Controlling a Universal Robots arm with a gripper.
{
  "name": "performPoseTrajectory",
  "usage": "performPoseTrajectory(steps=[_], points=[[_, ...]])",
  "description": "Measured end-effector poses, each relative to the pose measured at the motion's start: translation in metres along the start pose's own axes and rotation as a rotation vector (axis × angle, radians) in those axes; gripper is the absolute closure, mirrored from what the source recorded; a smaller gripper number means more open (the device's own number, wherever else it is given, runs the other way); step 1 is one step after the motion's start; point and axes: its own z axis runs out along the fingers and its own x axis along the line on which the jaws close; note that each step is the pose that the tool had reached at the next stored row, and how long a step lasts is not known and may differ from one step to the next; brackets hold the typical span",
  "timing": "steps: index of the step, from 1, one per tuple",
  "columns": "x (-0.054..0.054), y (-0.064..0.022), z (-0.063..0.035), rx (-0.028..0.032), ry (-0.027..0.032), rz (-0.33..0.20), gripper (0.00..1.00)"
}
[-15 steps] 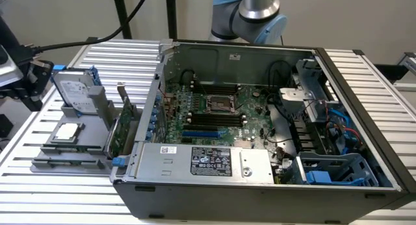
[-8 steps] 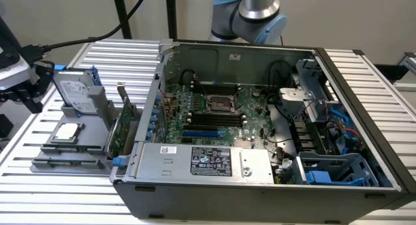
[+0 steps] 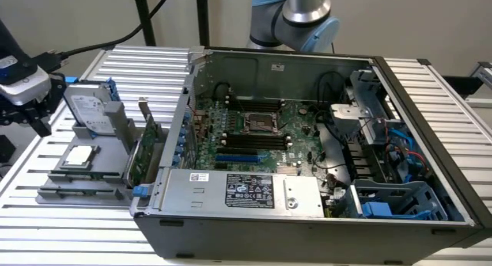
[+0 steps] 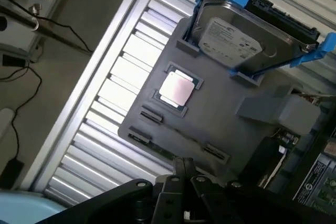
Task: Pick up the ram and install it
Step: 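Pick up the ram and move it above insertion slot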
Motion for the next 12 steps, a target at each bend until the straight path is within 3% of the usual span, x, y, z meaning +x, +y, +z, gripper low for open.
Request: performPoseTrajectory(steps=[12], points=[[0.0001, -0.0005, 0.0096, -0.0019, 0.0104, -0.218, 1.0]])
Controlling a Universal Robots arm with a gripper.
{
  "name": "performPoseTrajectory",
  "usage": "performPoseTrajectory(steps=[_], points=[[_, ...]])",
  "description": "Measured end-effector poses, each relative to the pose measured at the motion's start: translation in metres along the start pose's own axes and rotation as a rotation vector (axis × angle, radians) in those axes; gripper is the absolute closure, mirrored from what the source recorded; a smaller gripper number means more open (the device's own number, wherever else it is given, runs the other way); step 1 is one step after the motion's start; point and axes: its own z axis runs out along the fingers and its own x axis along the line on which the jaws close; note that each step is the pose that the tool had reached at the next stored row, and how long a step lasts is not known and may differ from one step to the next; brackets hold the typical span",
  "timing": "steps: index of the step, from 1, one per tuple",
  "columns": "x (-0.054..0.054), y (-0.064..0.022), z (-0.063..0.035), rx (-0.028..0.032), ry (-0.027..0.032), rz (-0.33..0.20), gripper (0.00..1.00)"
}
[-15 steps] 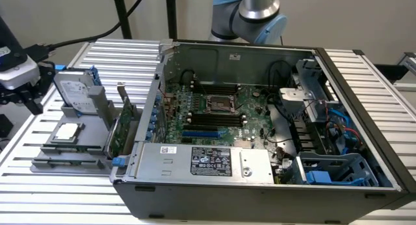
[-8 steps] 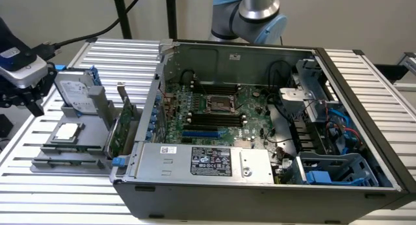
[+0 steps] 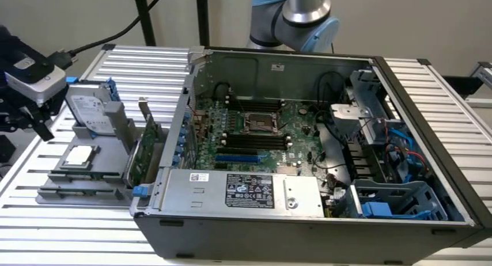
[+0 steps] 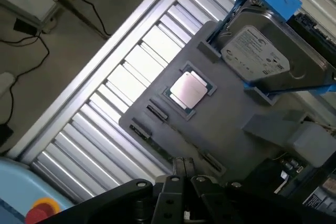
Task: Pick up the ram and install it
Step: 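Pick up the ram and move it above insertion slot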
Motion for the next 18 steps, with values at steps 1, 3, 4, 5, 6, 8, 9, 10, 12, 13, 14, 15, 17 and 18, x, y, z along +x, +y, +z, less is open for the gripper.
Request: performPoseTrajectory(steps=[1, 3, 4, 5, 6, 8, 9, 10, 12, 13, 14, 15, 17, 18], points=[[0.0, 0.0, 0.0008, -0.0002, 0.0009, -0.018, 1.0], [0.0, -0.0001, 0.0024, -0.0005, 0.0026, -0.054, 1.0], [0.0, -0.0002, 0.0033, -0.0006, 0.0034, -0.072, 1.0], [0.0, -0.0002, 0.0042, -0.0008, 0.0041, -0.091, 1.0], [0.0, -0.0002, 0.005, -0.001, 0.005, -0.109, 1.0], [0.0, -0.0003, 0.0064, -0.0013, 0.0068, -0.145, 1.0], [0.0, -0.0003, 0.0071, -0.0015, 0.0076, -0.163, 1.0], [0.0, -0.0004, 0.0078, -0.0017, 0.0085, -0.181, 1.0], [0.0, -0.0005, 0.0093, -0.002, 0.0102, -0.218, 1.0], [0.0, -0.0005, 0.01, -0.0021, 0.0111, -0.236, 1.0], [0.0, -0.0006, 0.0107, -0.0023, 0.012, -0.254, 1.0], [0.0, -0.0006, 0.0114, -0.0025, 0.0129, -0.272, 1.0], [0.0, -0.0007, 0.0128, -0.0028, 0.0146, -0.309, 1.0], [0.0, -0.0007, 0.0138, -0.0029, 0.0151, -0.328, 1.0]])
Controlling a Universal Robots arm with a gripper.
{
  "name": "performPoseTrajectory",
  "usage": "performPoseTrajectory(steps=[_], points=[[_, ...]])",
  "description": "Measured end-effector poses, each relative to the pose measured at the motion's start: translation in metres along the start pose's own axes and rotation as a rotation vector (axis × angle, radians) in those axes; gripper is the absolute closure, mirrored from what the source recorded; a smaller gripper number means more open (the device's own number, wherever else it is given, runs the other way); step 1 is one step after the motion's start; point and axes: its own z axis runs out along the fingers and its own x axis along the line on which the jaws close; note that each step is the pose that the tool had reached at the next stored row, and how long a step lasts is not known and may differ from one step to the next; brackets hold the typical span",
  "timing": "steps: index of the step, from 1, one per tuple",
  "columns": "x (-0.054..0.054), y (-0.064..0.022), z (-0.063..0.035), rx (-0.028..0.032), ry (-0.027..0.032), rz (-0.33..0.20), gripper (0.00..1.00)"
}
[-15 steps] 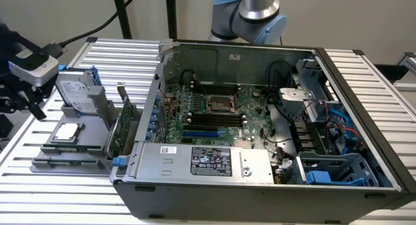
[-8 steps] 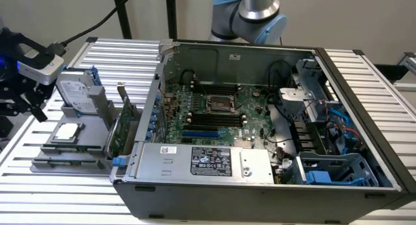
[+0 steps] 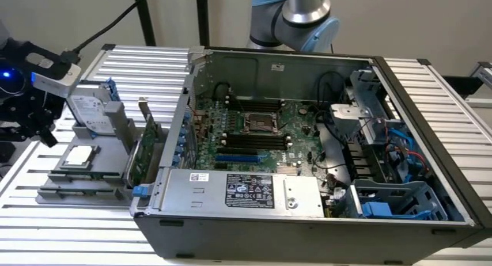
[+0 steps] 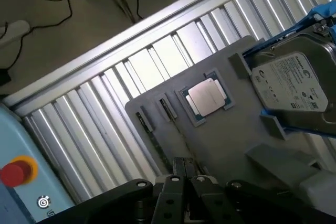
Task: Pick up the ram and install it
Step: 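Pick up the ram and move it above insertion slot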
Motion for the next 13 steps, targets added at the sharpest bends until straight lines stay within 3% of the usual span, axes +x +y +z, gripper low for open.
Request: performPoseTrajectory(steps=[13], points=[[0.0001, -0.0003, 0.0082, -0.0023, 0.0113, -0.235, 1.0]])
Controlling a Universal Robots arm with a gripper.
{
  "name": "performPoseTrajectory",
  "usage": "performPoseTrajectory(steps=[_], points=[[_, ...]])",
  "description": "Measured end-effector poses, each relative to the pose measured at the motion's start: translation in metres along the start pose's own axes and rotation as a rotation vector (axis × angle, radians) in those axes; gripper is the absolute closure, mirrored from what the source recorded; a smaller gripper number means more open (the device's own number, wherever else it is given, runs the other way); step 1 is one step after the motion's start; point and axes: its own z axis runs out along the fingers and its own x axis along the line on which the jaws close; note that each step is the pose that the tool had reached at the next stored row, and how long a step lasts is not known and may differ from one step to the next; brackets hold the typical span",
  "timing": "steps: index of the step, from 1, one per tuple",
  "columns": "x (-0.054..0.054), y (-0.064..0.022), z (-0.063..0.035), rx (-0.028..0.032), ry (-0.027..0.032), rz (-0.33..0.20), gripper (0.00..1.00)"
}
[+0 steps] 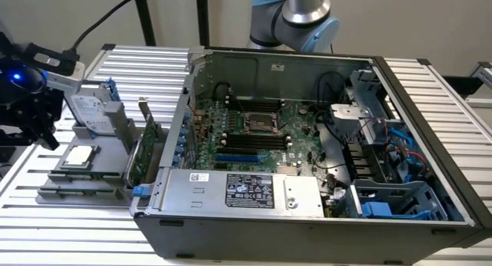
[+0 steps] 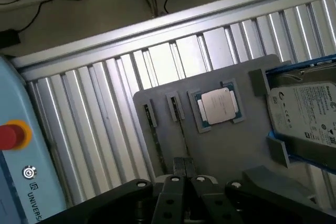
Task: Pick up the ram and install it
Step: 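Pick up the ram and move it above insertion slot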
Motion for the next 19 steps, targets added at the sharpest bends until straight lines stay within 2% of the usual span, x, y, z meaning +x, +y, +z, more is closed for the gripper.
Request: performPoseTrajectory(steps=[13, 19], points=[[0.0, -0.0004, 0.0075, -0.0017, 0.0107, -0.232, 1.0], [0.005, -0.003, 0.0111, -0.0017, 0.0123, -0.263, 1.0]])
